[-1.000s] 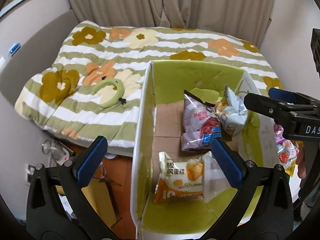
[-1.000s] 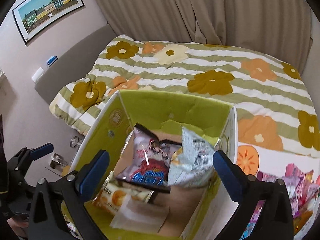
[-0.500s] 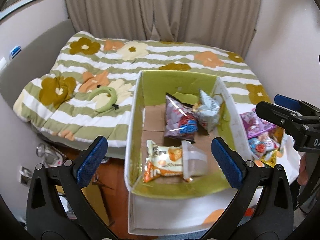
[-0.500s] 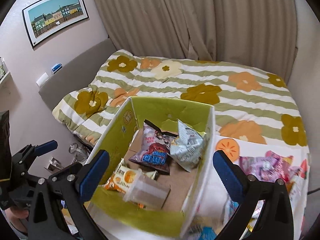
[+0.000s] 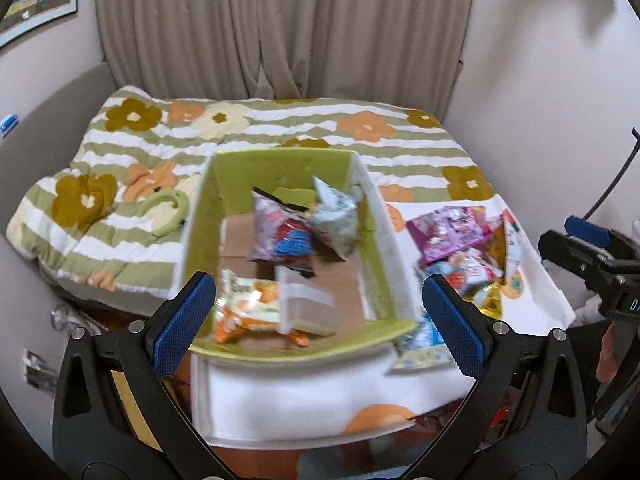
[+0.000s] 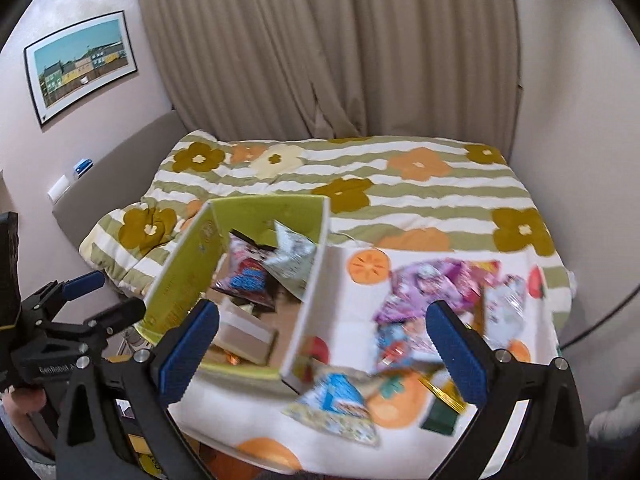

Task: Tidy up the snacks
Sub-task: 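Grasp the blue-white packet with the left tool while the right tool grasps the green bar, then carry the blue-white packet and green bar over the yellow-green box with both tools, then open both tools to drop the packet and bar into the box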

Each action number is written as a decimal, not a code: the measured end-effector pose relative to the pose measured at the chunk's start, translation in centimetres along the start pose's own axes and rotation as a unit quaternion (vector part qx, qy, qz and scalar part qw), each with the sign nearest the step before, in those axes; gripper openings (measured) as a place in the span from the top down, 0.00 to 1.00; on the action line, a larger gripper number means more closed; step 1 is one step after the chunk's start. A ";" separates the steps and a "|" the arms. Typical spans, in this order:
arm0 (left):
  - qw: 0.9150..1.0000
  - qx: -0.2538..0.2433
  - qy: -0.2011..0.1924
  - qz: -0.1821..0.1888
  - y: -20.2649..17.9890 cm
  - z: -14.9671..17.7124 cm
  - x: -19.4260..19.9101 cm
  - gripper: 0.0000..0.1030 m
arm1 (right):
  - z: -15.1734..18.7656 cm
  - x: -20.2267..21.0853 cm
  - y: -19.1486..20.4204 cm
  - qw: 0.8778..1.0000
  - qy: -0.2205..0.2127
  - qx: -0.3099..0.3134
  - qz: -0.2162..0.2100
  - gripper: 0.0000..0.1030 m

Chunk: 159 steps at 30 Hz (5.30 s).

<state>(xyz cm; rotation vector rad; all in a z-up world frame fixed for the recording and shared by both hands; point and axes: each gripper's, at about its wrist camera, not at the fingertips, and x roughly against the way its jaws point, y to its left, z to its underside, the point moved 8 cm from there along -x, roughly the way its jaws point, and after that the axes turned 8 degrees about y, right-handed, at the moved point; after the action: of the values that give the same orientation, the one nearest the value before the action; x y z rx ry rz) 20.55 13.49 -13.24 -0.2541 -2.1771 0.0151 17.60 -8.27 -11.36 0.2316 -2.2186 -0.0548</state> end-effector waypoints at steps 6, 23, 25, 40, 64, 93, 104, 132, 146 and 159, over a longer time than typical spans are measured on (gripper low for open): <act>1.000 0.023 0.015 0.009 -5.0 1.7 -1.2 0.01 | 3.1 1.3 -5.2 1.000 0.018 -0.015 0.000 0.00; 0.997 0.023 0.060 -0.043 -14.3 7.6 -13.0 0.01 | 12.9 -4.4 -14.7 0.992 0.107 -0.067 -0.026 0.00; 0.996 0.022 0.060 -0.056 -14.4 7.9 -14.4 0.01 | 13.8 -5.7 -15.3 0.991 0.112 -0.072 -0.023 0.00; 0.993 0.004 0.067 -0.094 -15.2 10.7 -20.2 0.10 | 17.2 -12.0 -16.6 0.988 0.135 -0.078 -0.017 0.00; 0.991 -0.018 0.105 -0.077 -15.0 12.6 -22.0 0.33 | 17.1 -16.2 -15.9 0.987 0.124 -0.041 0.097 0.36; 0.996 -0.012 0.061 -0.071 -16.8 12.1 -13.7 0.43 | 19.4 -9.7 -12.2 0.992 0.119 -0.028 0.020 0.58; 0.997 0.004 -0.012 -0.071 -15.3 7.2 -5.8 0.43 | 14.0 -5.0 -8.5 0.998 0.068 0.007 -0.009 0.58; 0.997 0.063 0.020 -0.051 9.1 -7.6 -11.6 0.34 | -3.5 -13.0 8.4 0.997 0.047 0.041 -0.052 0.58; 0.995 0.052 0.057 -0.059 11.2 -4.4 -13.8 0.00 | -2.9 -17.0 8.6 0.993 0.099 0.046 -0.034 0.58; 0.990 0.060 0.058 -0.111 12.0 -3.0 -11.1 0.00 | -2.6 -18.3 9.6 0.984 0.127 0.079 -0.099 0.00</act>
<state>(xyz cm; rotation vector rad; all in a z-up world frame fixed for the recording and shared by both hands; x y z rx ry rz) 31.35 22.93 -21.74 0.0545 -2.0680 0.0048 29.12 4.66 -22.87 0.5188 -1.9401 0.0408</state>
